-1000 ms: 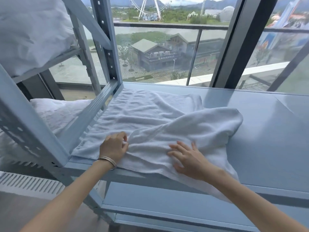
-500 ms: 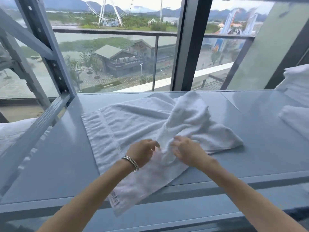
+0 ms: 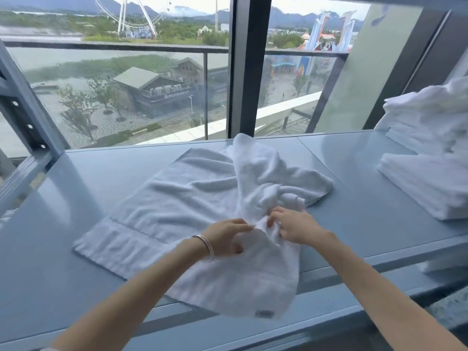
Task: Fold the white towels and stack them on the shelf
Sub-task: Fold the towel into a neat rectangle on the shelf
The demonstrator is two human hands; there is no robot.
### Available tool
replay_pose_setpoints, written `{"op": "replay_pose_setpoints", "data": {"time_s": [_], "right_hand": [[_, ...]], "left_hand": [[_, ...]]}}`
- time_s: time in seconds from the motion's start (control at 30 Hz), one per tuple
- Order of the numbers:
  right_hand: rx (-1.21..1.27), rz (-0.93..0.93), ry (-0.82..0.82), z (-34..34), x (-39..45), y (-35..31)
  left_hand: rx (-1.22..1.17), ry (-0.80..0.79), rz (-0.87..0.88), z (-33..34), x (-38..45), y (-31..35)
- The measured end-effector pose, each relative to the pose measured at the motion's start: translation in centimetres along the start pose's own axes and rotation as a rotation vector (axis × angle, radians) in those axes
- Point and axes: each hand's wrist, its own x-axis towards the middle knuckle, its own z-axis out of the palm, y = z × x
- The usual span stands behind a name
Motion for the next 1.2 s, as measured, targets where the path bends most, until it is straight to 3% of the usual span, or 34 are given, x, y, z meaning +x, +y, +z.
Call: {"op": "replay_pose_setpoints", "data": {"time_s": [0.17,0.23,0.3,0.57,0.63,0.77,0.9,0.97,1.1,1.2], "right_hand": [[-0.226,0.312,-0.068,-2.2,0.7,5.3],[-0.084,0.226,-0.031,-1.7,-0.2,5.0],[0.075,0.126,-0.095,-0.7,-1.2,4.1],[0.026,0.038,-0.118,0.8,3.1,5.2],[-0.03,0.029,-0.027,-0.1,4.5,5.3],[-0.152,-0.011,0.427,-1.1,7.7,4.0],[-0.283,0.027,0.423,-0.9,10.8,3.0],[-0.33,0.068,0.453,-1.7,10.9,2.5],[-0.311,0.084,0.357,-3.8,11.4,3.8],[0.01,0.042,0.375,-6.8,11.3,5.0]], "left_hand": [[0.04,-0.097,-0.008,-0.8,3.4,0.5],[0.112,-0.102,-0.09,-1.0,3.6,-0.6],[0.146,-0.15,-0.168,-0.9,3.6,-0.8],[0.15,-0.138,-0.328,-0.3,4.3,-0.5],[0.141,-0.12,-0.365,-0.2,4.0,-0.9],[0.155,-0.108,-0.392,0.0,3.8,-0.8],[0.147,-0.114,-0.397,-0.3,4.0,-0.3],[0.15,-0.059,-0.371,-0.7,4.2,-0.3],[0.122,0.25,-0.321,-1.5,5.5,-0.8],[0.074,0.424,-0.308,-3.1,7.5,-0.9]]}}
